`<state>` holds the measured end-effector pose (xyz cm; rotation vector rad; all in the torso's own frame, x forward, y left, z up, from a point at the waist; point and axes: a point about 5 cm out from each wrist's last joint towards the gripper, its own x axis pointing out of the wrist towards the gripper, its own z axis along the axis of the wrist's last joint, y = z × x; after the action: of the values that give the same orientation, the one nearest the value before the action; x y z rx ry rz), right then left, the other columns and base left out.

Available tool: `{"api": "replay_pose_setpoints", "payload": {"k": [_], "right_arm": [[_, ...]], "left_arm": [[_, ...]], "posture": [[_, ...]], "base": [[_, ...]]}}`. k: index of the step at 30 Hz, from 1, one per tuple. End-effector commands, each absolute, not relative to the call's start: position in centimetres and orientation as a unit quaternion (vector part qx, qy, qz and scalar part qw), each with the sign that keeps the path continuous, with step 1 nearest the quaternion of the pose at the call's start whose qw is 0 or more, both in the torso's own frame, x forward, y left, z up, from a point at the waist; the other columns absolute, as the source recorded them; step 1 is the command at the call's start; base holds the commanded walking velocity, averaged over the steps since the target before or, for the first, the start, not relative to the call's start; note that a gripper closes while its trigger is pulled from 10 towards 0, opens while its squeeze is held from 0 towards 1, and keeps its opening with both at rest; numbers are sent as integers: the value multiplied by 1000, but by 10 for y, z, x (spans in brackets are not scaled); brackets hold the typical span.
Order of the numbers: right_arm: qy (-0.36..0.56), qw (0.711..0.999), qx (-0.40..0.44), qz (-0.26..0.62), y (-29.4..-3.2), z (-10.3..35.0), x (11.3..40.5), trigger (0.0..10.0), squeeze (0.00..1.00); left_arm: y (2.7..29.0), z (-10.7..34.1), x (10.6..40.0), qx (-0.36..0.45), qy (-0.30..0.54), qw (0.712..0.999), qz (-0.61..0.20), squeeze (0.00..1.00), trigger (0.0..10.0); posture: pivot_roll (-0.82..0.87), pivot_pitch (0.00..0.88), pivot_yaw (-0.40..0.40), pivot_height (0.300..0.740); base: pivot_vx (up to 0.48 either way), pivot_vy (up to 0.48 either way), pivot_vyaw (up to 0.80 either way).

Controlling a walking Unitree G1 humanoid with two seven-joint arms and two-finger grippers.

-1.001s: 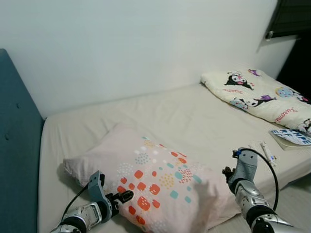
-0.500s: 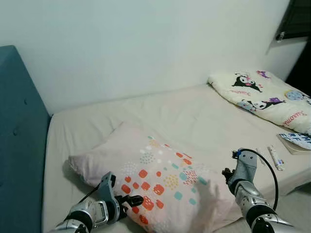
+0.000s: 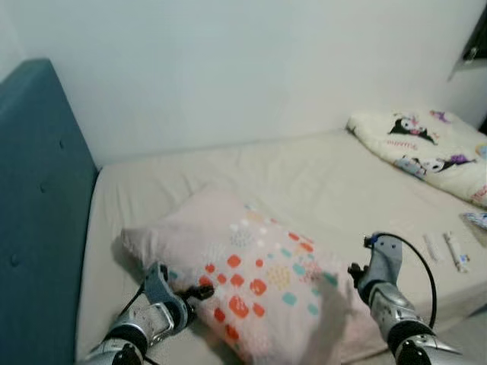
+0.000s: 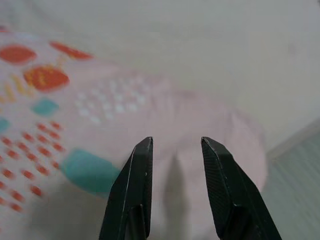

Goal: Clean up the room

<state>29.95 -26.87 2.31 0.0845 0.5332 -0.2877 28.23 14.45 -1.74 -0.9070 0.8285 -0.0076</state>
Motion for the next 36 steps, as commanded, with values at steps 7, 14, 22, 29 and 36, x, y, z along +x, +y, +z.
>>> {"api": "replay_pose_setpoints", "payload": {"k": [7, 14, 22, 29, 36], "right_arm": [[237, 960, 50, -141, -273, 30, 302, 10000, 0], [232, 961, 50, -138, -274, 31, 303, 10000, 0], [242, 961, 45, -126, -268, 30, 305, 10000, 0], [247, 959, 37, -134, -270, 30, 304, 10000, 0], [221, 964, 47, -142, -274, 36, 306, 10000, 0]], "left_arm": [[153, -13, 285, -444, 373, 814, 4, 0, 10000], [153, -6, 288, -500, 331, 800, -25, 0, 10000], [141, 15, 295, -585, 270, 756, -120, 0, 10000], [135, 19, 295, -585, 268, 750, -153, 0, 10000], [126, 23, 298, -582, 263, 751, -167, 0, 10000]], "posture": [[-130, 0, 12, 625], [-124, 0, 14, 625], [-127, 0, 8, 621], [-130, 0, 6, 606], [-136, 0, 12, 591]], "base": [[0, 0, 0], [0, 0, 0], [0, 0, 0], [0, 0, 0], [0, 0, 0]]}}
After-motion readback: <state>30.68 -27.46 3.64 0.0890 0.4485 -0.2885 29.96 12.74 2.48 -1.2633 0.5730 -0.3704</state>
